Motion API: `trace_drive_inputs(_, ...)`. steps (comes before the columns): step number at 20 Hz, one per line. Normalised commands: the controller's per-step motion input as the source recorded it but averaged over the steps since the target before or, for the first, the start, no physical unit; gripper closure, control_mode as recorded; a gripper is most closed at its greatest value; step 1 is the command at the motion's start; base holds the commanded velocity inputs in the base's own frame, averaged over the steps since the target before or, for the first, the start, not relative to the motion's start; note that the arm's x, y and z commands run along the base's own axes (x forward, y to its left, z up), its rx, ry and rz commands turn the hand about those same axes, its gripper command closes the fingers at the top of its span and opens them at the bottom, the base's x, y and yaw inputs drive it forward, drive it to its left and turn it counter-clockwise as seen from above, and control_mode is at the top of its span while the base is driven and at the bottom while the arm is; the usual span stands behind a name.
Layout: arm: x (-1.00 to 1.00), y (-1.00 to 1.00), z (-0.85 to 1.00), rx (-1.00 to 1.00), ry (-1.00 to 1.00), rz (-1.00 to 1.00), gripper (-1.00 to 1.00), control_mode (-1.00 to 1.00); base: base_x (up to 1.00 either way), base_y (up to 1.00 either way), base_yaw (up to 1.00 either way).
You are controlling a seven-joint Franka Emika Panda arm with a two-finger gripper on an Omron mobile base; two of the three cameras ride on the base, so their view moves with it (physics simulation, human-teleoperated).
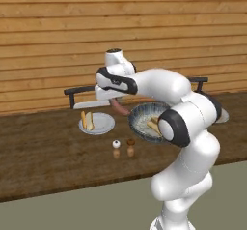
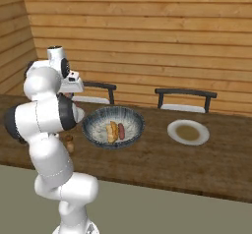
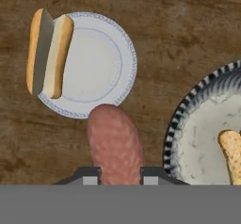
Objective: Place one bun and one sausage from the bowl on each plate.
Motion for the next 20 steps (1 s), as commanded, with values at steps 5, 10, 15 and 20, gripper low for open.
trace_drive_inputs(5,0.53,0.54,-0.19,0.04,-0.01,-0.1,1.0,-1.0,0.0,0.0,0.0)
trace_drive_inputs(10,0.32,0.17,-0.72,0.07,0.0,-0.08,1.0,-1.0,0.0,0.0,0.0)
trace_drive_inputs(15,0.42,0.24,-0.62,0.01,0.0,-0.05,1.0,-1.0,0.0,0.0,0.0)
trace_drive_inputs(20,0.38,0.1,-0.34,0.0,-0.01,0.0,1.0,-1.0,0.0,0.0,0.0)
